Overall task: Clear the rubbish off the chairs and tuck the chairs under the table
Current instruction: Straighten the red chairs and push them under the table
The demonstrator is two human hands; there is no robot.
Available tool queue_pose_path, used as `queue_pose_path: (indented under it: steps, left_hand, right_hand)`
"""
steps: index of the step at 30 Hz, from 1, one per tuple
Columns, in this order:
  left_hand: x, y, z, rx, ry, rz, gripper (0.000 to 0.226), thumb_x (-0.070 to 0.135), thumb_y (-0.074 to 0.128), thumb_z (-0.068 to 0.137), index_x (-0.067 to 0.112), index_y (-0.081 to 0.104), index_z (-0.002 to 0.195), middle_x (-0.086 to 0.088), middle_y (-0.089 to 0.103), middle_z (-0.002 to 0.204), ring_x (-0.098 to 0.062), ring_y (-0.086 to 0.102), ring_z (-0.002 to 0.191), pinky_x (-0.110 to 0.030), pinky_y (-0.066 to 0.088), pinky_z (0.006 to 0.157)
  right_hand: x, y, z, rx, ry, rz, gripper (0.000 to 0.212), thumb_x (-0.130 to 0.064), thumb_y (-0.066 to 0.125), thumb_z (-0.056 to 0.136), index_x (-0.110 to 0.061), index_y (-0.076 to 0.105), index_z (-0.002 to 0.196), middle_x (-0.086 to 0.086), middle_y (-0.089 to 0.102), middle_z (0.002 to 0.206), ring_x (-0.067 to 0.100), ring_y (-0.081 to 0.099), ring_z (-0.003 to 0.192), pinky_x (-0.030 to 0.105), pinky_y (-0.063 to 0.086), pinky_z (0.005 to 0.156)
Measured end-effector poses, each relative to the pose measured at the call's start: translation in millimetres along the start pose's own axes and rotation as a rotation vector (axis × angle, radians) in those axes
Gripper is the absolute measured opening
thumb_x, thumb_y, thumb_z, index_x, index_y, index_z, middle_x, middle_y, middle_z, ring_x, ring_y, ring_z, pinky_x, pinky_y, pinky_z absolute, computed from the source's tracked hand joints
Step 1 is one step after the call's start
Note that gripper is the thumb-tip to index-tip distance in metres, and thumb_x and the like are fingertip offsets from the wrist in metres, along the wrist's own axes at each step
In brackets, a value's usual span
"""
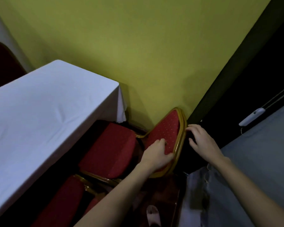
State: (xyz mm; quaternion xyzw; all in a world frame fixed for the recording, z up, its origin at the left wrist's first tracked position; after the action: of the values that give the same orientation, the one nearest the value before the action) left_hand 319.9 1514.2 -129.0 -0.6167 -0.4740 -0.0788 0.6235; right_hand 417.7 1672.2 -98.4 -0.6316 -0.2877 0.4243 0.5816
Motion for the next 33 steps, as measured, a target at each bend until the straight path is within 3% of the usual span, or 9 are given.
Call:
queue_pose_path:
  steps: [4,6,10,12,15,17,23,28,33]
  left_hand:
    - [19.5,31.1,49.1,-0.141,-0.137,0.131,0.1,0.06,0.065,0.075,0.01,0.017,0.148,-0.018,0.033,0.146,-0.043,0.042,0.13,-0.051,0.041,0.104]
    - [27.0,46.5,73.0,-0.23,-0.199,0.198,0.116,0.064,0.066,0.072,0.01,0.001,0.153,-0.023,0.022,0.154,-0.045,0.036,0.134,-0.052,0.037,0.107]
    - [28.2,56.7,99.6,-0.285,-0.296,0.112,0.117,0.049,0.07,0.077,0.012,-0.012,0.152,-0.025,0.025,0.153,-0.044,0.038,0.134,-0.049,0.037,0.109]
    - [23.3,57.0,101.5,-0.323,-0.312,0.063,0.119,0.047,0.071,0.077,0.016,-0.015,0.152,-0.024,0.026,0.152,-0.043,0.038,0.134,-0.048,0.036,0.11]
    - [16.7,56.0,99.2,-0.32,-0.276,0.048,0.122,0.048,0.073,0.074,0.02,-0.016,0.152,-0.021,0.026,0.153,-0.043,0.039,0.133,-0.046,0.037,0.109]
    - [11.9,56.8,98.9,-0.335,-0.259,0.048,0.122,0.045,0.075,0.073,0.023,-0.016,0.152,-0.019,0.028,0.153,-0.043,0.04,0.132,-0.046,0.039,0.108]
    - [-22.8,24.2,93.9,-0.28,-0.296,0.013,0.12,0.036,0.076,0.071,0.027,-0.011,0.153,-0.015,0.033,0.152,-0.037,0.042,0.132,-0.04,0.04,0.103]
    - [-64.2,-15.8,71.8,-0.22,-0.395,0.004,0.107,0.03,0.073,0.074,0.04,-0.001,0.152,-0.012,0.053,0.135,-0.029,0.057,0.113,-0.035,0.046,0.092]
    - [-80.0,-42.5,43.2,0.071,-0.446,0.164,0.084,0.032,0.065,0.077,0.04,0.022,0.15,-0.005,0.057,0.134,-0.031,0.057,0.117,-0.038,0.047,0.089]
  right_hand:
    - [38.3,18.2,48.9,-0.135,-0.03,-0.014,0.065,-0.005,0.061,0.084,-0.013,0.033,0.142,0.008,0.025,0.154,0.026,0.03,0.14,0.039,0.029,0.113]
    - [52.0,25.3,76.6,-0.193,-0.094,-0.023,0.079,-0.005,0.066,0.081,-0.014,0.024,0.146,0.006,0.019,0.157,0.026,0.024,0.143,0.039,0.025,0.116]
    - [62.5,42.2,117.1,-0.216,-0.353,-0.113,0.095,-0.015,0.078,0.072,-0.016,0.021,0.147,0.005,0.018,0.158,0.022,0.017,0.146,0.044,0.017,0.12]
    - [59.5,50.2,131.6,-0.244,-0.501,-0.126,0.079,-0.018,0.078,0.07,-0.012,0.038,0.138,0.007,0.032,0.153,0.023,0.02,0.145,0.042,0.01,0.121]
    - [54.8,50.7,148.6,-0.196,-0.693,-0.175,0.059,-0.02,0.08,0.061,-0.009,0.056,0.113,0.013,0.061,0.124,0.028,0.048,0.128,0.04,0.019,0.116]
    - [54.3,52.2,154.2,-0.184,-0.776,-0.209,0.058,-0.023,0.082,0.053,-0.01,0.057,0.103,0.01,0.065,0.105,0.028,0.06,0.108,0.043,0.03,0.111]
    - [12.1,58.4,175.0,-0.131,-0.851,-0.193,0.05,-0.029,0.076,0.053,-0.013,0.056,0.096,0.006,0.065,0.09,0.028,0.062,0.09,0.044,0.048,0.096]
    - [-40.0,72.5,188.0,-0.102,-0.793,-0.183,0.048,-0.041,0.063,0.055,-0.013,0.055,0.093,0.006,0.062,0.084,0.032,0.06,0.082,0.042,0.048,0.088]
    - [-76.3,78.9,194.5,-0.076,-0.761,-0.189,0.053,-0.04,0.081,0.05,-0.015,0.05,0.085,0.006,0.06,0.078,0.03,0.058,0.077,0.041,0.048,0.081]
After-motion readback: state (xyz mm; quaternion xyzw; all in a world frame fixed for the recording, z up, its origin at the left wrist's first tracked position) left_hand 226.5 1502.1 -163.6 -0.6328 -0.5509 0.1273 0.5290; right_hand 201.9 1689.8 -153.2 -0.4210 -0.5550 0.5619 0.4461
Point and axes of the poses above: each hand's wrist, its own z-axis towards the middle knuckle, its own y-axis out of the palm, x = y × z, the point moved 5 cm from there along z, towards the middle knuckle
